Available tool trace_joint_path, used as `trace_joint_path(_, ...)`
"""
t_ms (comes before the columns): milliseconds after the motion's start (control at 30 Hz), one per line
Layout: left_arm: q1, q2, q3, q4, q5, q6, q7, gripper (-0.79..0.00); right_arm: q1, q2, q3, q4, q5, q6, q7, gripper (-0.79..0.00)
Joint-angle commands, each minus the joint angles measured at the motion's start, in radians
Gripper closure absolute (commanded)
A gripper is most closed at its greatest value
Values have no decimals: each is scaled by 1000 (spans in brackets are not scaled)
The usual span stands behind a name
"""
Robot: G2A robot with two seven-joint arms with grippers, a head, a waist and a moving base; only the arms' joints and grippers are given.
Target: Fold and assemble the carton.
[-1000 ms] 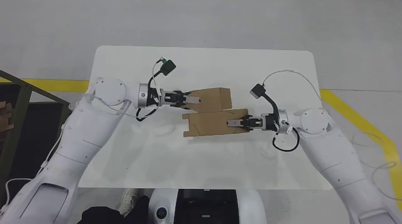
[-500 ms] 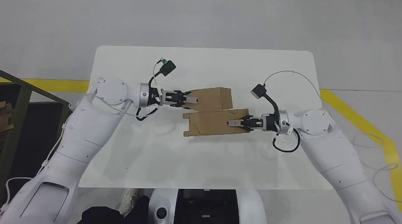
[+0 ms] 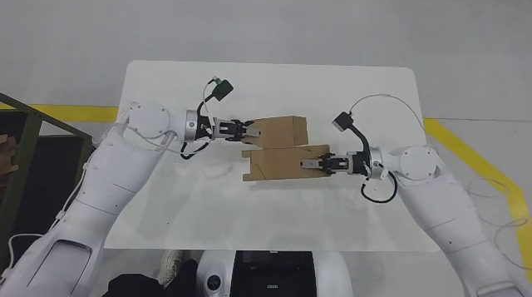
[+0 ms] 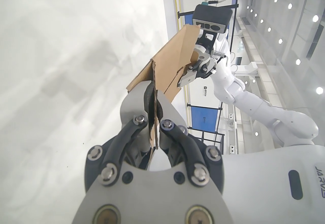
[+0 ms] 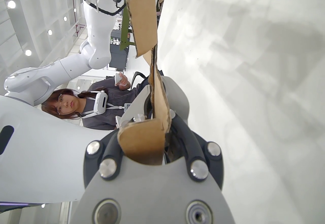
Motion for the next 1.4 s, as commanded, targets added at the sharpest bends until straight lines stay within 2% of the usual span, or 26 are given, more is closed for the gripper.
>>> trace_joint_path(0, 3, 1, -4, -3, -14, -11, -6, 0, -1, 1, 6, 9, 6, 5, -9, -785)
trace_joint_path(200, 17, 6, -20, -22, -30, -36, -23, 0, -16, 13, 66, 38, 23, -12, -38, -785)
trace_joint_path(367, 26, 9, -24, -40, -25, -57, -37, 0, -52, 31, 138, -6, 50, -35, -29, -785)
trace_joint_path(533, 31, 10, -17, -52, -13, -74, -42, 0, -74, 36, 155, -57, 240, -42, 116, -785)
trace_joint_path(633, 32, 10, -11, -61, -6, -85, -46, 0, -46, 29, 120, -68, 313, -6, 181, -785)
trace_joint_path(1067, 37, 8, 7, -87, -47, -108, -73, 0, 67, -28, -57, 55, 325, -67, 121, -785)
trace_joint_path(1367, 30, 5, 21, -82, -76, -119, -84, 0, 105, -51, -106, 117, 342, -85, 103, -785)
